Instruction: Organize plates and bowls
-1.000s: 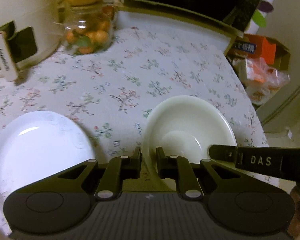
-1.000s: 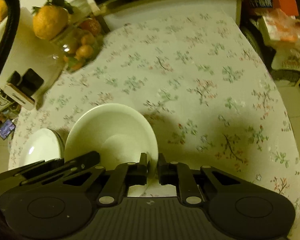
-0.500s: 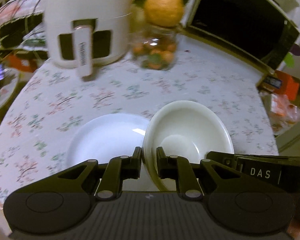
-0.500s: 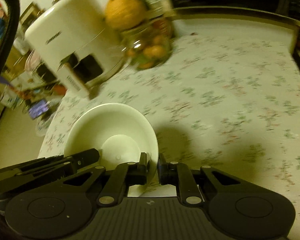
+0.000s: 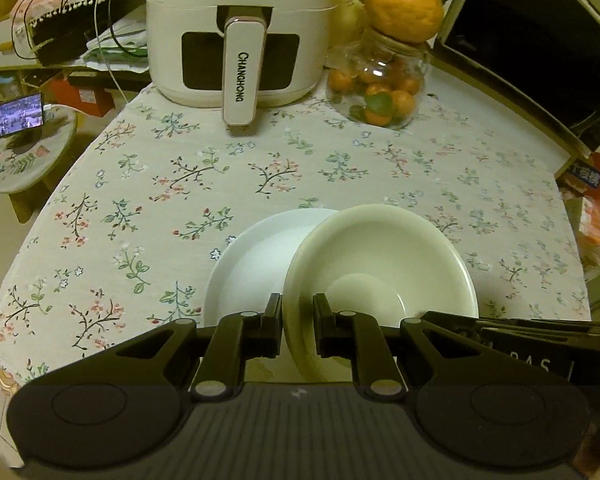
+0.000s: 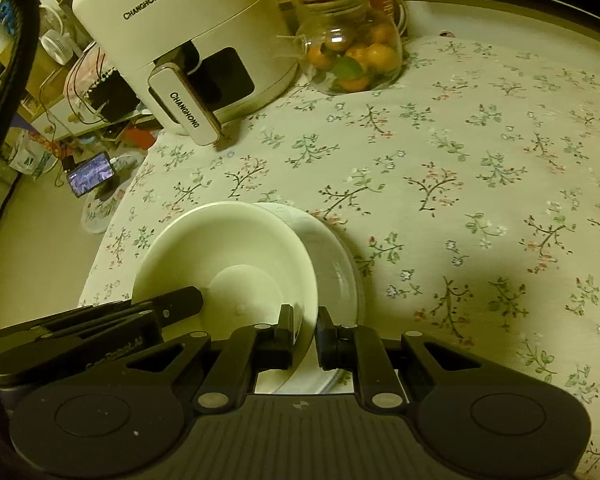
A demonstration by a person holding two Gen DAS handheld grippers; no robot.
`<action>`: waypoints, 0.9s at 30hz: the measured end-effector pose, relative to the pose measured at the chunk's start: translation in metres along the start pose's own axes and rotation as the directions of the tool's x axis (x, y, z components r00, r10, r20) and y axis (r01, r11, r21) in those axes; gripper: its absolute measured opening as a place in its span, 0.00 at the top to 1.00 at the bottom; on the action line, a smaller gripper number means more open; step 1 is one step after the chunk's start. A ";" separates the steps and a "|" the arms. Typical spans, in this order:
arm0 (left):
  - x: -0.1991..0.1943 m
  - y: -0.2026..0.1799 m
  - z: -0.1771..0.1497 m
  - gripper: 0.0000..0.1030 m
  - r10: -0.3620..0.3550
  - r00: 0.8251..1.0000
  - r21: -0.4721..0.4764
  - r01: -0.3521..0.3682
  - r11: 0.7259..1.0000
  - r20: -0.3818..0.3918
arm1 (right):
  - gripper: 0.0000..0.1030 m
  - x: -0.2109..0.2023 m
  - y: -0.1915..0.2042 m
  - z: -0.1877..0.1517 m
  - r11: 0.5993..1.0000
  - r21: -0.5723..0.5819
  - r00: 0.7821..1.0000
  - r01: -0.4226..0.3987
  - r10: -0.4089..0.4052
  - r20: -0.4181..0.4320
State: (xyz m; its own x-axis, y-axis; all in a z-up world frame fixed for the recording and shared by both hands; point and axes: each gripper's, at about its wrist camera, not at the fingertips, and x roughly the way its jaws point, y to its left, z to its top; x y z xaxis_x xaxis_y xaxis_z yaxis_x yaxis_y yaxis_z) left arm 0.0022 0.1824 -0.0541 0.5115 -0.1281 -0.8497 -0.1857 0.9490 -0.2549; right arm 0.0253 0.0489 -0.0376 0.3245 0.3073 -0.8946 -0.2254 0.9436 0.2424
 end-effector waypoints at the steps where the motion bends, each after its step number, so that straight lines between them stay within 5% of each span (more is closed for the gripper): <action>1: 0.000 0.002 0.000 0.87 0.001 1.000 -0.003 -0.001 1.000 -0.001 | 0.89 0.001 0.001 0.000 1.000 -0.002 1.000 0.001 -0.001 -0.001; 18: 0.019 0.003 -0.002 0.86 0.019 0.999 0.005 -0.019 1.000 -0.030 | 0.86 0.019 -0.001 0.000 1.000 0.028 0.999 0.008 -0.007 -0.054; 27: 0.018 0.005 -0.003 0.71 0.012 1.000 0.007 -0.012 1.000 -0.029 | 0.80 0.019 -0.002 0.000 0.999 0.042 0.999 -0.003 0.005 -0.048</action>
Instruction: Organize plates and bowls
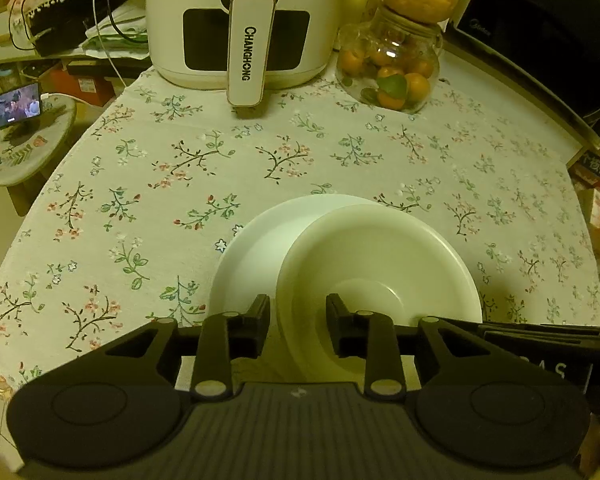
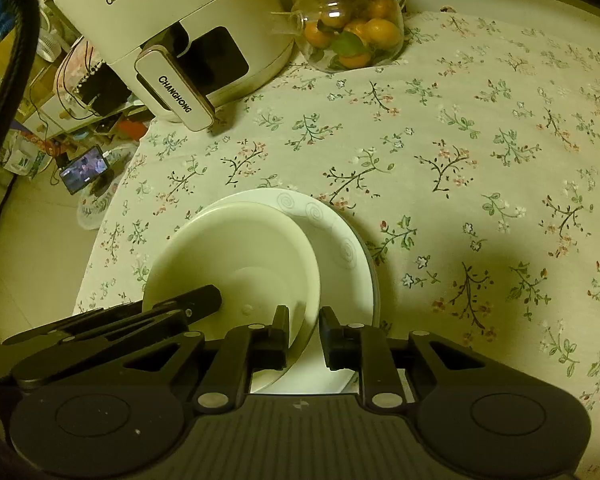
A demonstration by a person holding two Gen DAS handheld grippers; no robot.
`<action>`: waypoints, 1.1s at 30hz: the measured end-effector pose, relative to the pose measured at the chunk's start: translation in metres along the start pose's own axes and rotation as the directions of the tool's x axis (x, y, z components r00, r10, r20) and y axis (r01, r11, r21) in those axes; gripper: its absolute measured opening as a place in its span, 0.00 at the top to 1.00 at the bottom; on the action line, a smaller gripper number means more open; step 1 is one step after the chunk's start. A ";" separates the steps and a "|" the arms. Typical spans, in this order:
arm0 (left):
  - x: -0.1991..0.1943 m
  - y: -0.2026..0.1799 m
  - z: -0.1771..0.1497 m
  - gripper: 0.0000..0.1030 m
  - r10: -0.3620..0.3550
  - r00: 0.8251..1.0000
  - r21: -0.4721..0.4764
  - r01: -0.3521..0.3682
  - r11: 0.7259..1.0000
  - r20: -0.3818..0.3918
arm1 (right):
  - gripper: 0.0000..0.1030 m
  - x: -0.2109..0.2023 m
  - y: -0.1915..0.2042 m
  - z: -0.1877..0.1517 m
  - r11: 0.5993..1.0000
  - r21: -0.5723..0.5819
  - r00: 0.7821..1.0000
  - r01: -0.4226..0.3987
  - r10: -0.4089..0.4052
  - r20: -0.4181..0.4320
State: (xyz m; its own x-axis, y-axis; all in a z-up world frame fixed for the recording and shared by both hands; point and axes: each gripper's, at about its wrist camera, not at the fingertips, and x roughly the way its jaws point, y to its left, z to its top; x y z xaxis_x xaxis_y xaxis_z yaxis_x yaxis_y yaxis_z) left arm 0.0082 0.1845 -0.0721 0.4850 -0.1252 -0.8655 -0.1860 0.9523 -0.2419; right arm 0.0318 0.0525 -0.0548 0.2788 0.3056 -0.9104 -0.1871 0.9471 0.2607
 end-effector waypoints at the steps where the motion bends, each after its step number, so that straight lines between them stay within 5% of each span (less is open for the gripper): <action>1: -0.002 0.001 0.000 0.67 -0.002 1.000 0.000 0.002 1.000 0.003 | 0.76 0.000 -0.001 0.000 1.000 0.002 1.000 0.002 -0.002 0.003; 7: -0.027 0.012 -0.004 0.43 0.006 0.998 -0.013 -0.005 1.000 0.063 | 0.62 -0.020 -0.004 -0.002 1.000 0.014 0.997 -0.022 0.021 0.073; 12: -0.065 0.023 -0.017 0.38 0.033 0.991 -0.025 -0.030 0.999 0.128 | 0.56 -0.054 -0.007 -0.020 1.000 0.015 0.986 -0.013 0.011 0.165; 14: -0.088 0.021 -0.024 0.23 0.031 0.985 -0.012 -0.029 1.000 0.169 | 0.53 -0.074 -0.003 -0.032 1.000 -0.005 0.979 0.006 -0.005 0.202; 17: -0.128 0.014 -0.040 0.04 0.034 0.970 0.000 -0.035 0.999 0.242 | 0.28 -0.110 0.008 -0.051 0.999 -0.045 0.963 0.022 -0.009 0.269; 24: -0.192 -0.003 -0.076 0.00 0.076 0.948 0.055 -0.098 0.994 0.310 | 0.05 -0.174 0.032 -0.103 0.988 -0.141 0.943 0.068 -0.017 0.332; 33: -0.221 -0.005 -0.082 0.00 0.107 0.936 0.032 -0.124 0.992 0.335 | 0.02 -0.204 0.041 -0.126 0.976 -0.157 0.919 0.149 -0.078 0.387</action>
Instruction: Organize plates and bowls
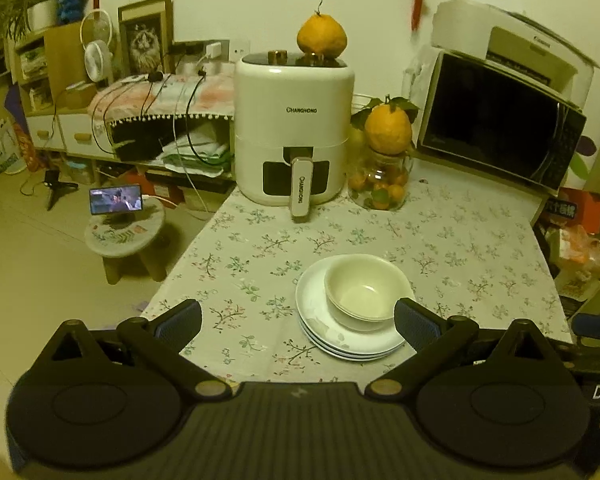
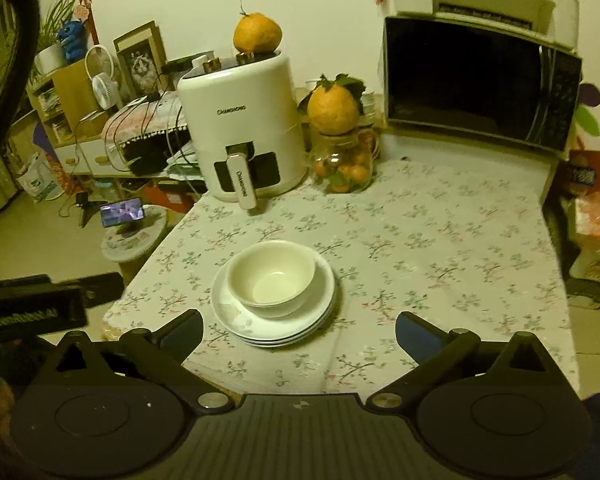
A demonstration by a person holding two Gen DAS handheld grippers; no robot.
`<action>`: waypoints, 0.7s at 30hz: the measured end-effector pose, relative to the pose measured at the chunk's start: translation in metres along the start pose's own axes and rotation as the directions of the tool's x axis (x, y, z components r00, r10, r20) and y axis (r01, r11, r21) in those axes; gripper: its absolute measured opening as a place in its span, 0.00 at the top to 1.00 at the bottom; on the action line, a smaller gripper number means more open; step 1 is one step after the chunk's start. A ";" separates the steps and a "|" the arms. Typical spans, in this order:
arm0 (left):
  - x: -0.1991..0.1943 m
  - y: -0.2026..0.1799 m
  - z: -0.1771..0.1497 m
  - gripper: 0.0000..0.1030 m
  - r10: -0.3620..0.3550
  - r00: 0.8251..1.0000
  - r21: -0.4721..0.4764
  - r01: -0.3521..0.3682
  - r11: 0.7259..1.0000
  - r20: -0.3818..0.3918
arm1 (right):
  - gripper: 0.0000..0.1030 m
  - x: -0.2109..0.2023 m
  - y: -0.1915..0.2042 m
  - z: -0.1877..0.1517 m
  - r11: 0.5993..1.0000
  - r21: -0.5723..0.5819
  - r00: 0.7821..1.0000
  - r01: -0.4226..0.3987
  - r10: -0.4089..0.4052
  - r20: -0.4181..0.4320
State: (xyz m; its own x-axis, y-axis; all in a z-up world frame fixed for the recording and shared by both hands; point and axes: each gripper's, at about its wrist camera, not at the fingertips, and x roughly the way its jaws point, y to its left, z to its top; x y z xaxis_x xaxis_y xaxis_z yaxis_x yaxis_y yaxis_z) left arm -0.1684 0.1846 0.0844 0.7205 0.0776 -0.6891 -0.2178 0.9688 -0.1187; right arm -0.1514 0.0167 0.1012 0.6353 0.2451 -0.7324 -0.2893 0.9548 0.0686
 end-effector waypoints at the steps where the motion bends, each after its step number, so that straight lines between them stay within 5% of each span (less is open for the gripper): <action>1: 0.000 -0.002 0.000 0.00 -0.001 1.000 0.004 0.001 1.000 0.002 | 0.02 -0.002 0.000 -0.002 1.000 0.000 1.000 0.001 -0.001 0.001; 21: -0.008 -0.023 -0.009 0.00 -0.028 1.000 0.048 0.028 0.998 -0.004 | 0.02 -0.005 -0.002 -0.012 0.999 0.025 1.000 0.024 -0.024 -0.004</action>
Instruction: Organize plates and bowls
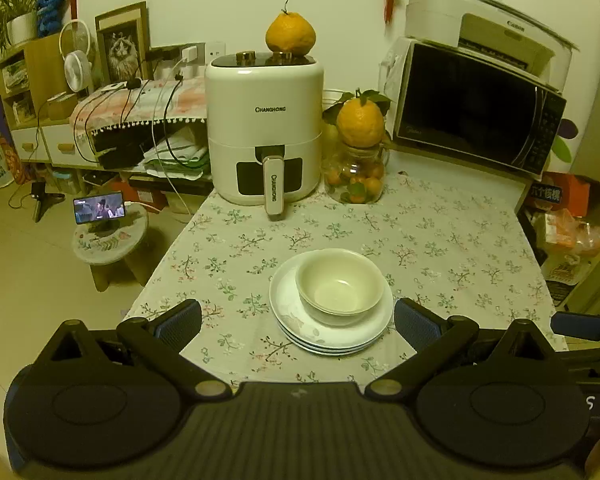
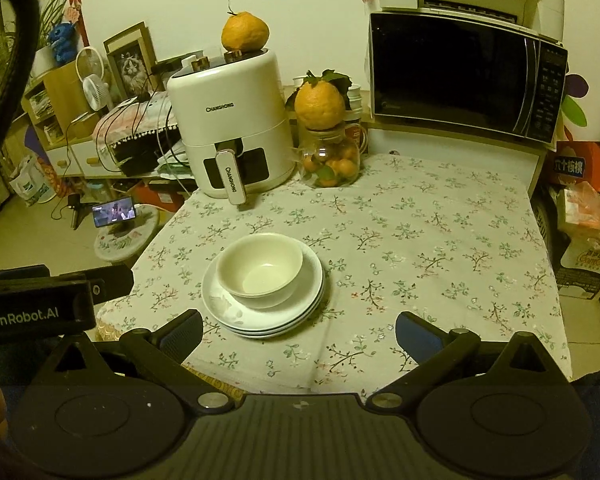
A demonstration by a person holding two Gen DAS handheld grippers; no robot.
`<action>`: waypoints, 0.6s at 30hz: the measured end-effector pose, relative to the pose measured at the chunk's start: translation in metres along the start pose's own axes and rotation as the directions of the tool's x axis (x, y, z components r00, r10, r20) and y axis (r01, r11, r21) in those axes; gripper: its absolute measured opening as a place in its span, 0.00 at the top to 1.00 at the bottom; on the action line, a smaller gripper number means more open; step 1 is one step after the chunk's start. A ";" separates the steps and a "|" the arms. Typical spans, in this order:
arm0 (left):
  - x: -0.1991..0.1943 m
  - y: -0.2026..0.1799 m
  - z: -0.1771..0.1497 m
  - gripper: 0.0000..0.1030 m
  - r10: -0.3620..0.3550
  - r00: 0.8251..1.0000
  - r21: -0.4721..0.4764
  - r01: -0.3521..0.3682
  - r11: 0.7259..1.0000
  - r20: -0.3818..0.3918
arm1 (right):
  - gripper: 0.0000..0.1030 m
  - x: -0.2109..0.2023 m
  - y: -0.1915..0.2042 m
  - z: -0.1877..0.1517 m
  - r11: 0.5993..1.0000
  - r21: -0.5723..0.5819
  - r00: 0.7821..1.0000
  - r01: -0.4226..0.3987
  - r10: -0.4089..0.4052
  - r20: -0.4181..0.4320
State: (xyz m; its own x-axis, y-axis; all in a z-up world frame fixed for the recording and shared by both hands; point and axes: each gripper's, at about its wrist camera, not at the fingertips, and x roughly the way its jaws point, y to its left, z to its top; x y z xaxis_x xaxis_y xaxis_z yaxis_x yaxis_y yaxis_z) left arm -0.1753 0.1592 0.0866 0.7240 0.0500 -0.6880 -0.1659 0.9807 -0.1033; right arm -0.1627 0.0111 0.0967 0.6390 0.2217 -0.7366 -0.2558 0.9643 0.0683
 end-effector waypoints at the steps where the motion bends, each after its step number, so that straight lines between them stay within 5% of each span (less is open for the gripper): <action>1: 0.000 0.000 0.000 0.00 0.000 1.000 0.001 0.000 1.000 0.000 | 0.02 0.000 0.000 0.000 1.000 -0.001 1.000 0.000 0.000 0.001; 18: 0.002 -0.002 0.001 0.00 -0.014 1.000 0.010 0.014 1.000 -0.006 | 0.02 0.003 0.003 0.001 1.000 -0.008 1.000 0.001 -0.001 -0.007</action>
State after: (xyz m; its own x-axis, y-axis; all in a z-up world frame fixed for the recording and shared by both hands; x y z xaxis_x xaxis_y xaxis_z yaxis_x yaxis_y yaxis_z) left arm -0.1729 0.1576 0.0860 0.7221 0.0355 -0.6908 -0.1495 0.9831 -0.1059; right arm -0.1613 0.0152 0.0956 0.6340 0.2198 -0.7414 -0.2610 0.9633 0.0624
